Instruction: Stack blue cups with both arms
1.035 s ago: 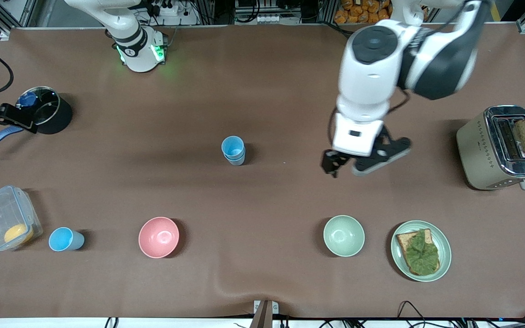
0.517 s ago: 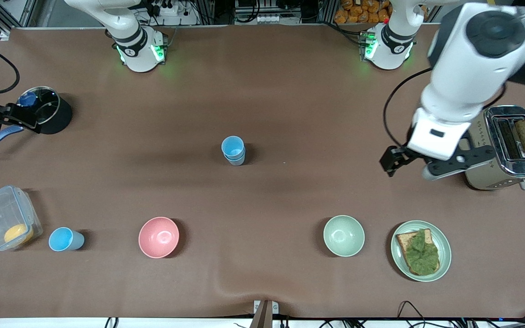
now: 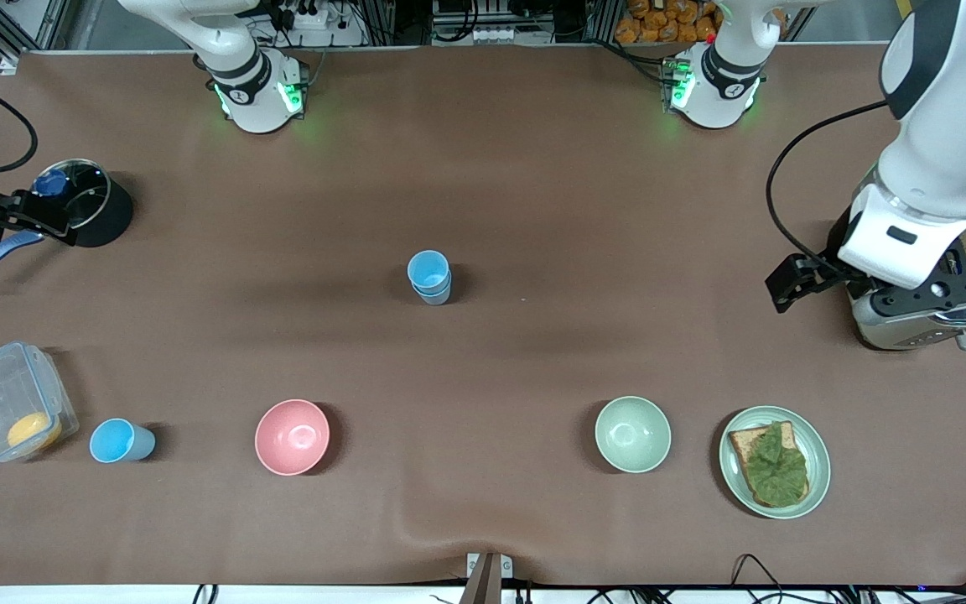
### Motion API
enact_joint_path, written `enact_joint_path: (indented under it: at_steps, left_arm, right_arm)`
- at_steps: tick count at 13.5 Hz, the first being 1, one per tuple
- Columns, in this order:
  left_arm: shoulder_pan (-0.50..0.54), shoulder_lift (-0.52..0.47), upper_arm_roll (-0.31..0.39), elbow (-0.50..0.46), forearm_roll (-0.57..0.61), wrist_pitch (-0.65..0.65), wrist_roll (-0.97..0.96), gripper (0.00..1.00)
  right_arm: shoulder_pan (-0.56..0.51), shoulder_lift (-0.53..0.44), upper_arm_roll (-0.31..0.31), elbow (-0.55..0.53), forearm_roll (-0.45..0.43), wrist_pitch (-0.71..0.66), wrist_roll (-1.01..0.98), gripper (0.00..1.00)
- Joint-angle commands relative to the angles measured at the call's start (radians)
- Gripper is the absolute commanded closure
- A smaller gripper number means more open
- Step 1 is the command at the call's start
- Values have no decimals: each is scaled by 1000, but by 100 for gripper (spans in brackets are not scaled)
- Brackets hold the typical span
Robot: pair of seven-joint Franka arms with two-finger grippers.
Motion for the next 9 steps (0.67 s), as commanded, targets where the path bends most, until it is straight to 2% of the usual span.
enact_joint_path:
  at_steps: [1, 3, 5, 9]
  left_arm:
    - [34, -55, -11, -19, -23, -48, 32, 0]
    - [31, -88, 8, -26, -69, -53, 81, 0]
    - [-14, -113, 100, -26, -106, -77, 158, 0]
    - [-31, -135, 151, -25, -130, -131, 221, 0]
  right_arm:
    - [8, -5, -1, 6, -22, -2, 3, 0]
    - [11, -5, 0, 7, -21, -2, 3, 0]
    - [14, -5, 0, 7, -21, -5, 3, 0]
    - [14, -5, 0, 7, -21, -5, 3, 0]
